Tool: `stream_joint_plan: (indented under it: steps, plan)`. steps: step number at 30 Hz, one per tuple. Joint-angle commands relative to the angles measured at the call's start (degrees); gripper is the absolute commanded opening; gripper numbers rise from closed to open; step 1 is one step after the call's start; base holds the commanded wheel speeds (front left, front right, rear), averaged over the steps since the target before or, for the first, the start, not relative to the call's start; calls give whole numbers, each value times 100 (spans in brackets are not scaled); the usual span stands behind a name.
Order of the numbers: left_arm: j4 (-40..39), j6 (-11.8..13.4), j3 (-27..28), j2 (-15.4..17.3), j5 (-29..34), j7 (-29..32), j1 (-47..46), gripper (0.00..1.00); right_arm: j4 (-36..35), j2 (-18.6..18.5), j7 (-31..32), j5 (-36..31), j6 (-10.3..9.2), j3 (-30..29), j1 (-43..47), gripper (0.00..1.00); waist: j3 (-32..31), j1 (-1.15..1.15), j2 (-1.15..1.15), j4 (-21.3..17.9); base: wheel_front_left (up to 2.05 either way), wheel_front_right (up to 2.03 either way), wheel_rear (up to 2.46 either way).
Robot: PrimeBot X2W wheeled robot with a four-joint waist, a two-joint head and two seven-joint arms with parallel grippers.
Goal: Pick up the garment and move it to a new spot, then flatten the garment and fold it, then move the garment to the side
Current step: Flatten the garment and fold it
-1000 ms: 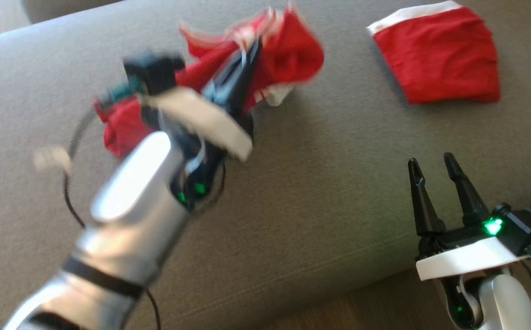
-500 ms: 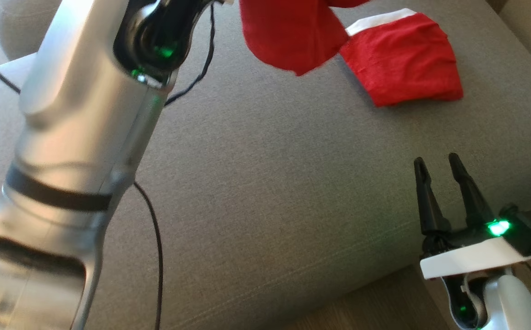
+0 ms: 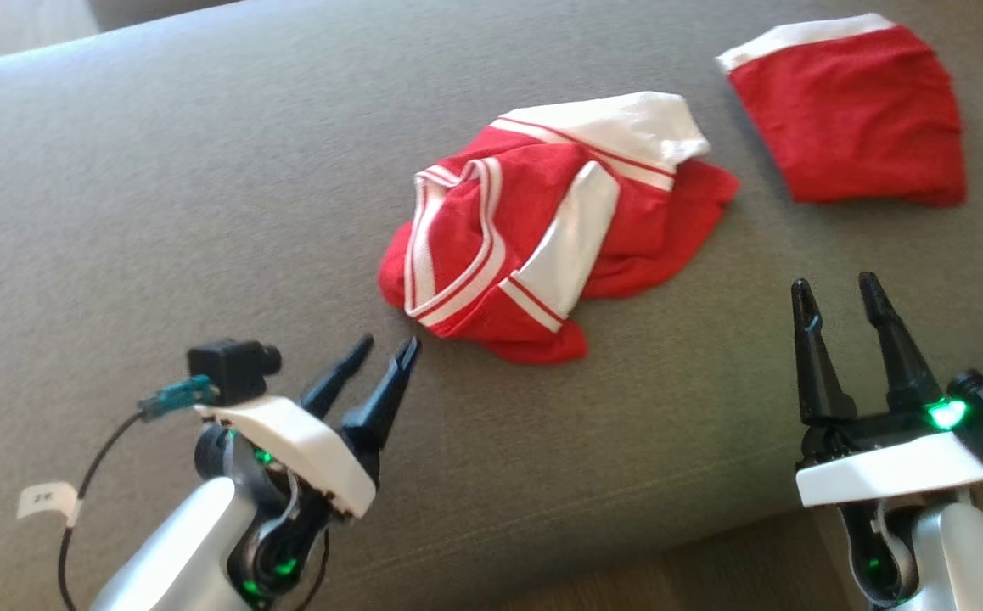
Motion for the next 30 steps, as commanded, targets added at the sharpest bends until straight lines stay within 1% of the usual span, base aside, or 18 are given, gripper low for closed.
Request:
stream_joint_plan:
  steps: [1, 4, 6, 9, 10, 13, 15, 17, 21, 25, 30]
  plan:
    - [-492, 129, 390, 49, 124, -506, -241, 100, -183, -44, -37, -121, -1, 58, -221, 100, 82, 0, 0, 381, 0, 0, 0]
    - [-597, 316, 602, -60, 172, -935, -168, 100, -190, -44, -37, -175, -1, 91, -251, 100, 75, 0, 0, 527, 0, 0, 0]
    - [-593, 382, 652, -168, 152, -1012, -195, 100, -189, -44, -37, -196, -1, 122, -269, 100, 83, 0, 0, 572, 0, 0, 0]
    - [-534, 391, 515, -357, 85, -818, -321, 100, -201, -44, -37, -222, -1, 157, -289, 100, 125, 0, 0, 588, 0, 0, 0]
    - [-534, 391, 515, -357, 85, -818, -321, 100, -201, -44, -37, -222, -1, 157, -289, 100, 125, 0, 0, 588, 0, 0, 0]
    - [-465, 308, 320, -500, 29, -541, -484, 100, -203, -44, -37, -254, -1, 178, -300, 100, 191, 0, 0, 548, 0, 0, 0]
    - [-400, 257, 261, -550, 48, -497, -592, 100, -202, -44, -37, -269, -1, 173, -305, 100, 235, 0, 0, 502, 0, 0, 0]
    - [-304, 271, 243, -567, 92, -488, -679, 100, -204, -44, -37, -279, -1, 160, -313, 100, 271, 0, 0, 453, 0, 0, 0]
    - [-57, 399, 227, -581, 118, -382, -767, 100, -205, -44, -37, -287, -1, 144, -312, 100, 296, 0, 0, 367, 0, 0, 0]
    - [26, 484, 139, -553, 127, -199, -756, 100, -205, -44, -37, -281, -1, 139, -292, 100, 292, 0, 0, 317, 0, 0, 0]
    - [64, 588, 89, -548, 159, -128, -743, 100, -197, -44, -37, -260, -1, 176, -255, 100, 258, 0, 0, 275, 0, 0, 0]
